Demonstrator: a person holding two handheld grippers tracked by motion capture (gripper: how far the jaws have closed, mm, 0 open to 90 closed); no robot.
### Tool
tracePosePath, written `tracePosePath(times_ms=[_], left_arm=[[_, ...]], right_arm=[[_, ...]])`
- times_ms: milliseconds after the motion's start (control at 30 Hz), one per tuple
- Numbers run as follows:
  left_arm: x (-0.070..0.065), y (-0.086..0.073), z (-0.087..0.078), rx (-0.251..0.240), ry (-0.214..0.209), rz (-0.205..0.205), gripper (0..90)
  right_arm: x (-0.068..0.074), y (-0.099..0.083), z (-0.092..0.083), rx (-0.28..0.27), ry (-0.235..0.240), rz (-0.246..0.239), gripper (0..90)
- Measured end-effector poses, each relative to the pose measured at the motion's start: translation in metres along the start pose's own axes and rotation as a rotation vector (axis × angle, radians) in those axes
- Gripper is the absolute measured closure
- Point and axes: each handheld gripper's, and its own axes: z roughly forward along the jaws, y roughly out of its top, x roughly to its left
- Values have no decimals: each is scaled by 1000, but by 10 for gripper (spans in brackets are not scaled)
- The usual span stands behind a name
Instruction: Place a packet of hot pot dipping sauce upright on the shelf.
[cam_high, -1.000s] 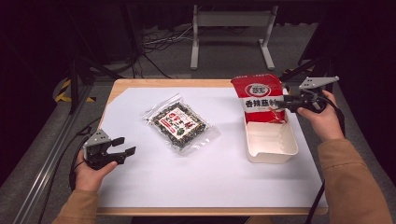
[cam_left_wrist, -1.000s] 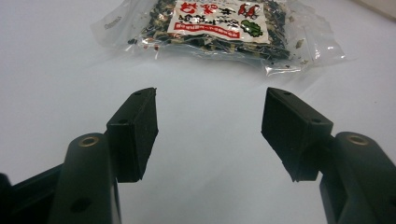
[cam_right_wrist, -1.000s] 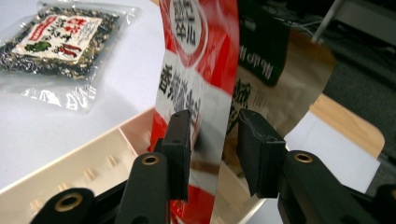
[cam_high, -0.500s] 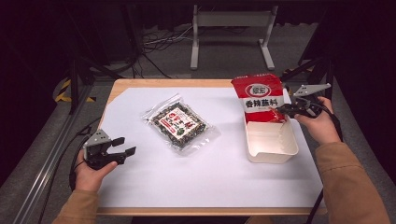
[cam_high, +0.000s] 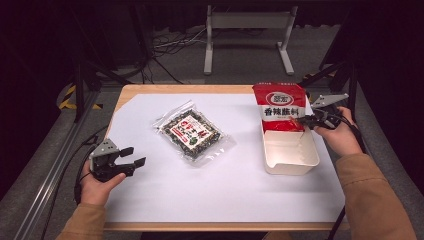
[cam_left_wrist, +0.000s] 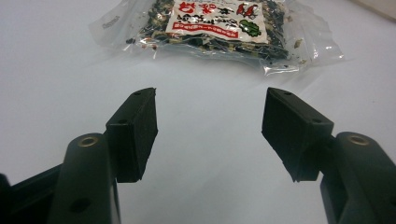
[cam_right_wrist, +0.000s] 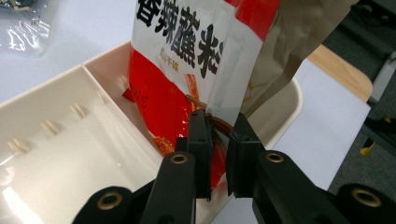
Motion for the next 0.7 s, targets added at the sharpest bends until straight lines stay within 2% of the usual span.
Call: tracePosePath(times_ms=[67,133,300,467,500,700], left_arm=[[0,0,0,2,-4,3,364],[0,0,0,2,-4,2,364],[0,0,0,0,-4,1,364],[1,0,1,5,-5,3,363],[1,0,2,5,-7,1,363],[1,2,4,8,-13,-1,357]], right_arm=[[2,-1,2,44,8,2,827],[5,-3,9,110,25,-8,837],[7,-1,10,123,11,16,832],[6,-1,9,100,14,36,775],[7,-1,6,58,10,59,669],[6,-2,-5,-31,-13,106,470]])
